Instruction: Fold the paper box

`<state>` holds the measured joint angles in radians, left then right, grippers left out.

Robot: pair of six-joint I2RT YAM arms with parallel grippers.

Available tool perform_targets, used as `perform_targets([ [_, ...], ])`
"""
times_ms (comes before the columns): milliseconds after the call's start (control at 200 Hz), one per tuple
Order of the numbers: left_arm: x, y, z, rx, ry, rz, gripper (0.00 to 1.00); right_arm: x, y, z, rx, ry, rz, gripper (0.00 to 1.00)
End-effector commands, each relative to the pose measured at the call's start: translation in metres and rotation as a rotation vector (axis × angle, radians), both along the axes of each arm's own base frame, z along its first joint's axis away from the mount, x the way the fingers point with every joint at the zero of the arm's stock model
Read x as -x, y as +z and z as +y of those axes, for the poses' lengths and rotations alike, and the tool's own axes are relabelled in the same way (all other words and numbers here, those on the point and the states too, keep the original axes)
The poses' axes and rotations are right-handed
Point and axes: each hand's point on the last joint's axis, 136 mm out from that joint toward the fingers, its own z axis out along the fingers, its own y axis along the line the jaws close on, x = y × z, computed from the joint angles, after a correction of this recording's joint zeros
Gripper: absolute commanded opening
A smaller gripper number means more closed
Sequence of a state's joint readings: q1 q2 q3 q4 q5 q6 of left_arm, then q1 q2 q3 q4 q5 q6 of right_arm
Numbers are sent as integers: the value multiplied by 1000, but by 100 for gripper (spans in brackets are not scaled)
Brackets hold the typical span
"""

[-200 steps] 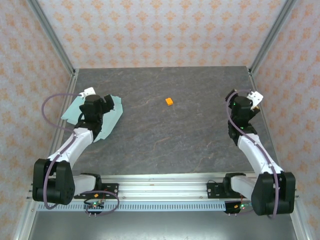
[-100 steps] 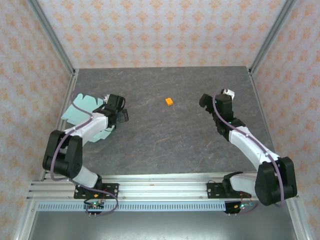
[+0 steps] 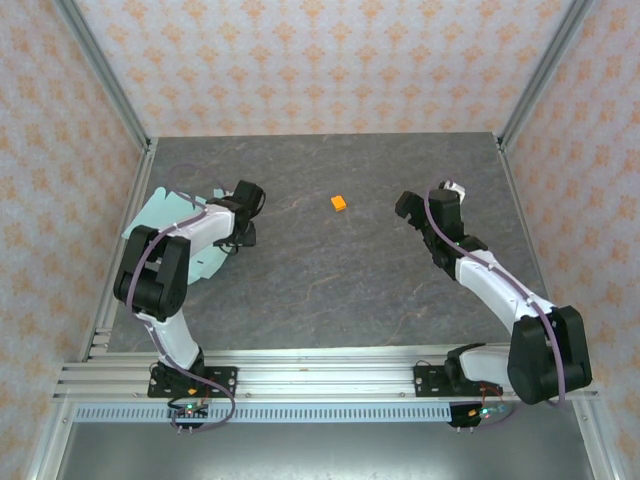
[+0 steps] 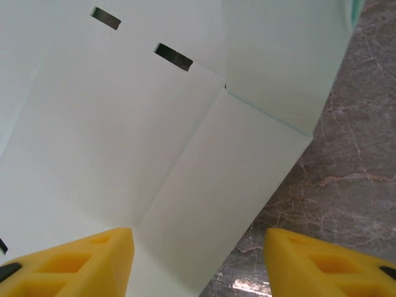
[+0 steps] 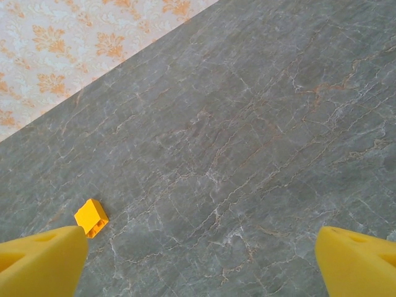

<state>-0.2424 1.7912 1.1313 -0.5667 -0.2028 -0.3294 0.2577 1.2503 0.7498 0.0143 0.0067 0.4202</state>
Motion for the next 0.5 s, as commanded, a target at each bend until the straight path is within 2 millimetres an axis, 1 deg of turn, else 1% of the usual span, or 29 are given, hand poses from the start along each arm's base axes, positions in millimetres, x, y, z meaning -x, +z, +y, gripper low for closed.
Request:
perform_targets([
  [0, 3, -1, 4, -45, -10, 58, 52, 7, -2, 1, -12, -2, 10, 95],
  [195, 0, -6, 3, -56, -8, 89, 36, 9, -5, 1, -19, -2, 19, 95],
  [420, -1, 8, 4, -61, 3, 11, 16, 12, -6, 3, -35, 3, 23, 95],
  [495, -1, 12, 3, -58, 1, 2, 12, 12, -5, 3, -38, 4, 24, 95],
])
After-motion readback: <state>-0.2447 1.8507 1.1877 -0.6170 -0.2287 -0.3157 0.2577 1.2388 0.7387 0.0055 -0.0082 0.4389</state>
